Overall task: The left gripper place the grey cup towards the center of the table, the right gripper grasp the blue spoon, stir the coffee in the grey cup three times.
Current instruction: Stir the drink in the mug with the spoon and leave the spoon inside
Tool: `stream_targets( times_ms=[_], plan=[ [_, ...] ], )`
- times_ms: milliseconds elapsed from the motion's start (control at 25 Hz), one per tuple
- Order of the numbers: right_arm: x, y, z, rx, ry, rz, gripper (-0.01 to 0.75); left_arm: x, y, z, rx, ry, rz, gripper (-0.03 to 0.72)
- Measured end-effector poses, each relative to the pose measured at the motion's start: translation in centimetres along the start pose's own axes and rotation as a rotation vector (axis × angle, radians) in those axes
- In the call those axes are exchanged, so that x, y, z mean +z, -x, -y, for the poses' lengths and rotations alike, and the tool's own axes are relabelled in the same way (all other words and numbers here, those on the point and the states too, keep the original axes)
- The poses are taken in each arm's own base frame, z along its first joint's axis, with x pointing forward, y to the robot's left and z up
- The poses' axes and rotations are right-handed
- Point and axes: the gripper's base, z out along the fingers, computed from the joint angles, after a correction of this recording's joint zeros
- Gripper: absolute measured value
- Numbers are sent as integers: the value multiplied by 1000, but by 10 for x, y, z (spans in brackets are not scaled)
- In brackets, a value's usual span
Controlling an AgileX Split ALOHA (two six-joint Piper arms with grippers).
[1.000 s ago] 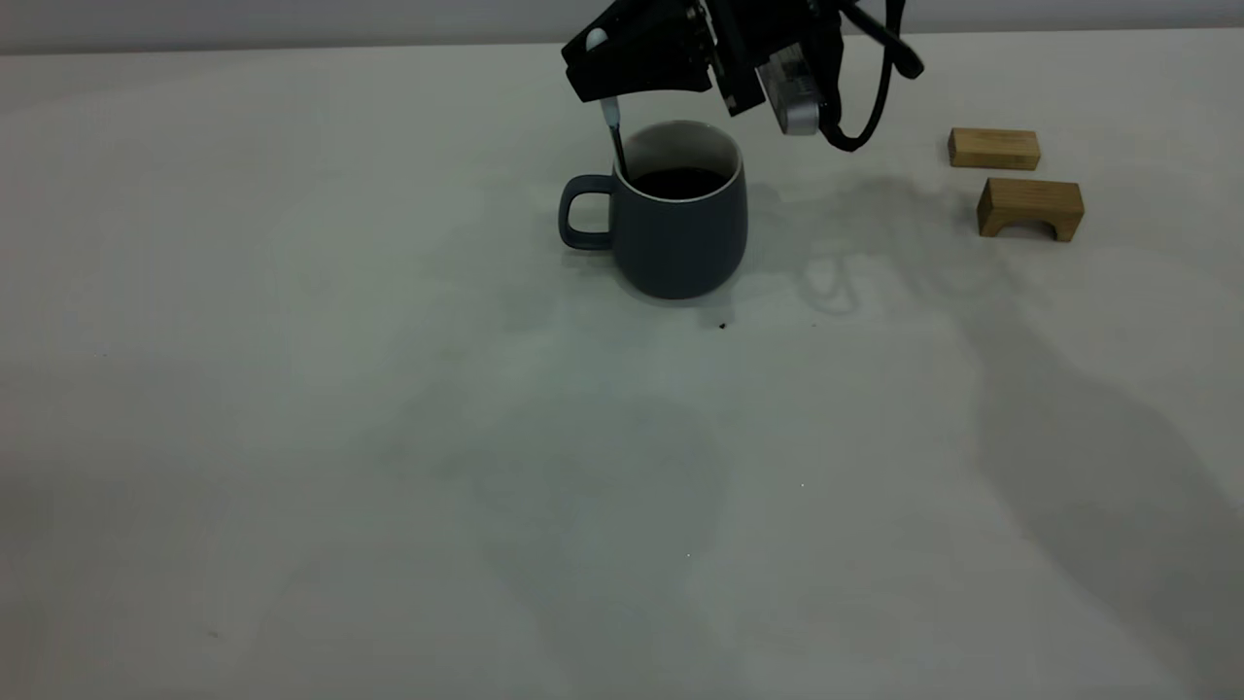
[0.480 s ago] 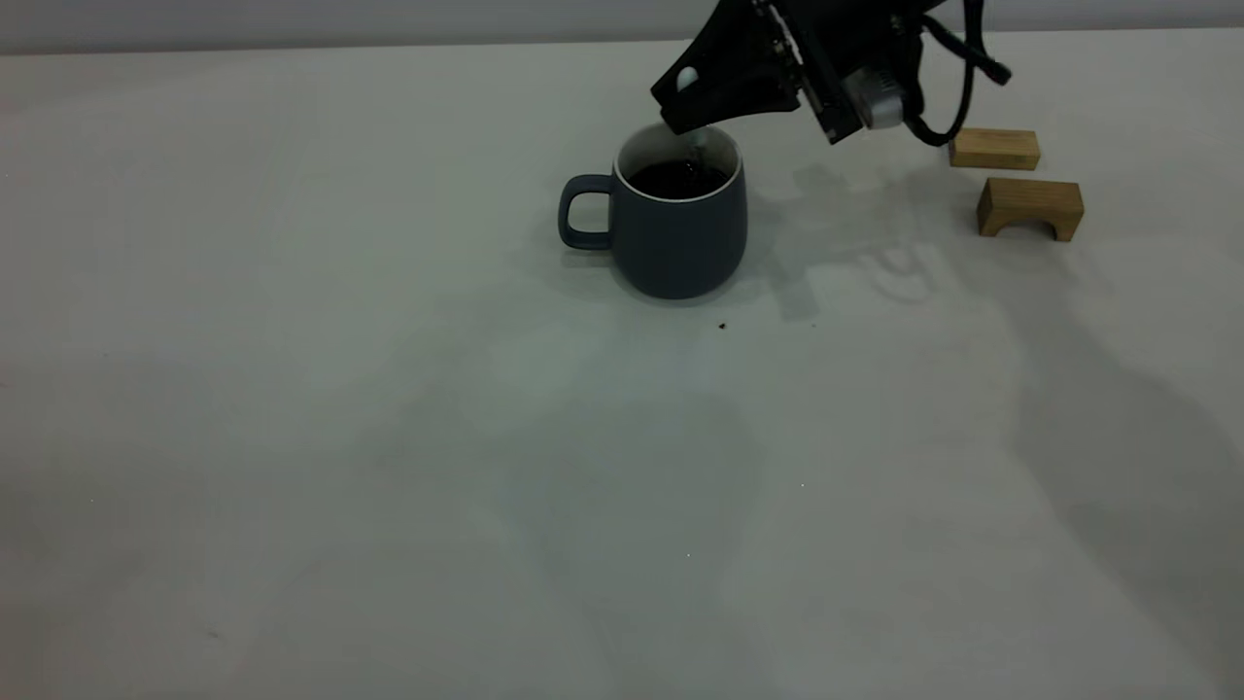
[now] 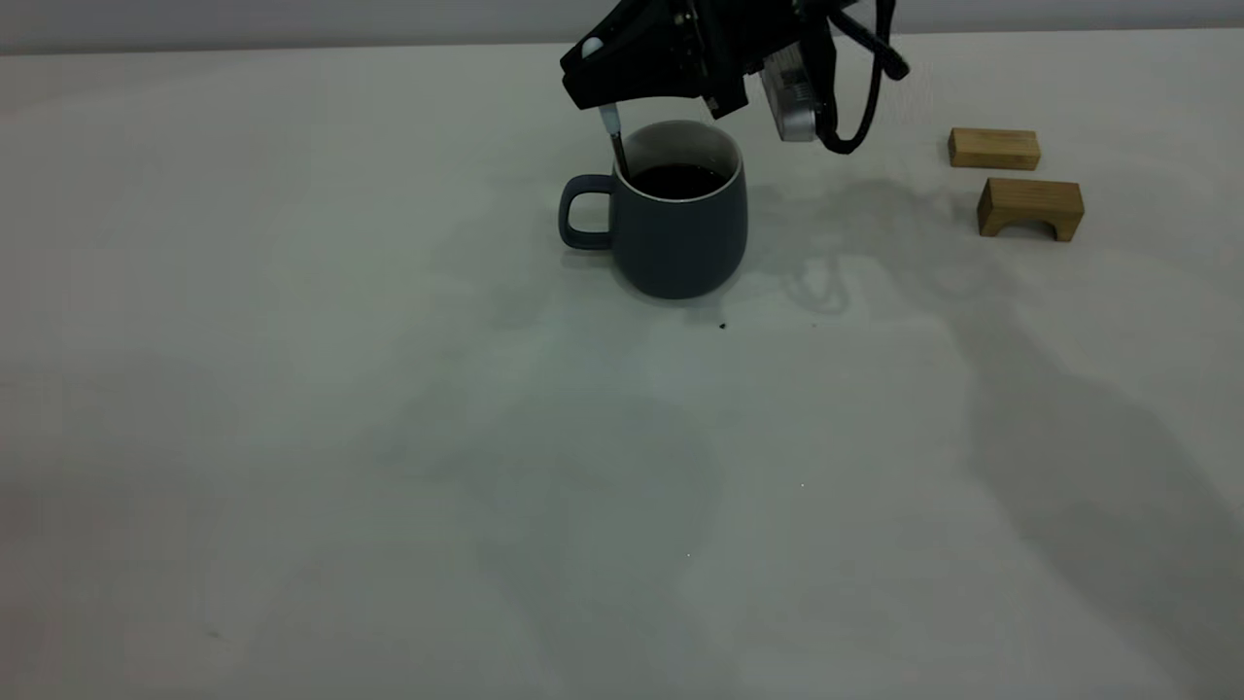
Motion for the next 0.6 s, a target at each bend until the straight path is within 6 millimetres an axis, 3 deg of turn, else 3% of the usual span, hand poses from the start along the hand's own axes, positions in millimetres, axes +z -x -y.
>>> stream_targets(
  times_ms=[240,600],
  plan=[
    [-12,13,0,-185,-36,67,118,0,0,0,0,0,0,351],
    [-21,18,6,-231,-128,69,114,0,0,0,0,0,0,351]
  ],
)
